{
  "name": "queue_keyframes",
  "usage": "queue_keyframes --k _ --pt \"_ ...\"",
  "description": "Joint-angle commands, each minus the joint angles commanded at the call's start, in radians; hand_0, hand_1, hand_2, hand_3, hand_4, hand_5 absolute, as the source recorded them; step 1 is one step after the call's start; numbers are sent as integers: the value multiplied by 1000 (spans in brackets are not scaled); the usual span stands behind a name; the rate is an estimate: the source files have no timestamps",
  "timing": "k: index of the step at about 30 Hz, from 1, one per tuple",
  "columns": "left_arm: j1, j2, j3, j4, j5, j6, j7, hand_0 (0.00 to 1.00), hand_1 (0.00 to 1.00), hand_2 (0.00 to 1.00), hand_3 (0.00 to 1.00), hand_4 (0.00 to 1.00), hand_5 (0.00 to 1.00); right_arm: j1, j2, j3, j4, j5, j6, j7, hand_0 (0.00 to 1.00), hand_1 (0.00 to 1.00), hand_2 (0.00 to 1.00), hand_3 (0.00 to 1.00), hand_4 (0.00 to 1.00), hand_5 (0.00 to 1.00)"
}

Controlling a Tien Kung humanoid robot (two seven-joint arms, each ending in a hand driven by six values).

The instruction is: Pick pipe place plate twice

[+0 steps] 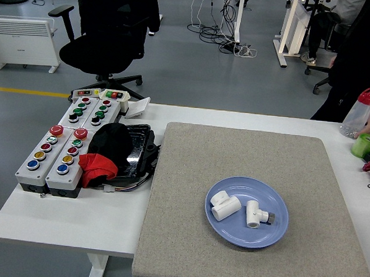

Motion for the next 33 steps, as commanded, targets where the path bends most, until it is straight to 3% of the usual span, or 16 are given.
queue_keyframes --k 33 --pt "12 -1 4 -3 -4 -4 3 664 636 657 604 458 998 -12 51 0 -15 -19 -27 -7 884 838 909 854 610 738"
